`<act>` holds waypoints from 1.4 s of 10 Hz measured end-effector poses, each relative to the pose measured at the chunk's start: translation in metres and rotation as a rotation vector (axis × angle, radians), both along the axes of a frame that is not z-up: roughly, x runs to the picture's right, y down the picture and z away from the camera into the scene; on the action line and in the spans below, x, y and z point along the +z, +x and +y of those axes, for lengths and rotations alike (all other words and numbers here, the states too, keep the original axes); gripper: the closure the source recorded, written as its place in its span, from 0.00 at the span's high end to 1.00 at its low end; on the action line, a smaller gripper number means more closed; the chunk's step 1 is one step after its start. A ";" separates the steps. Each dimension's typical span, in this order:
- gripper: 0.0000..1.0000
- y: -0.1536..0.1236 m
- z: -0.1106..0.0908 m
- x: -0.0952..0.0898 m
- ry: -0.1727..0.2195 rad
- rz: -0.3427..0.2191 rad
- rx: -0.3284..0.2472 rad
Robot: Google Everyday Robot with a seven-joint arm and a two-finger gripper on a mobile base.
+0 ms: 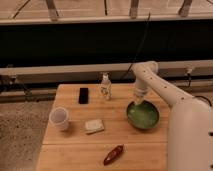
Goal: Push the ceramic bowl across the table
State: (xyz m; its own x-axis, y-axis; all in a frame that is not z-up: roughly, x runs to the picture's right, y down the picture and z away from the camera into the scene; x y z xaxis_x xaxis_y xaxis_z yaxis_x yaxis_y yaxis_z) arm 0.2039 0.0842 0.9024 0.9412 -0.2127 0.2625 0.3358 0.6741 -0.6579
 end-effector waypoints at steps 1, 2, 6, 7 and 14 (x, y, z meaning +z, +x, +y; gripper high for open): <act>0.01 -0.007 0.003 -0.002 -0.001 -0.005 -0.008; 0.01 -0.017 0.004 -0.002 -0.003 -0.012 -0.012; 0.01 -0.025 0.005 0.001 -0.015 -0.040 -0.044; 0.01 -0.024 0.006 -0.002 -0.016 -0.045 -0.051; 0.01 -0.041 0.011 -0.002 -0.032 -0.096 -0.114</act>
State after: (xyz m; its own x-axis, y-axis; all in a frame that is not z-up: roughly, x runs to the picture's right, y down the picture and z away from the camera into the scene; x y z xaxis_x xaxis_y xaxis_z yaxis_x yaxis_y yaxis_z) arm 0.1627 0.0954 0.9002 0.8818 -0.3067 0.3583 0.4712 0.6071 -0.6399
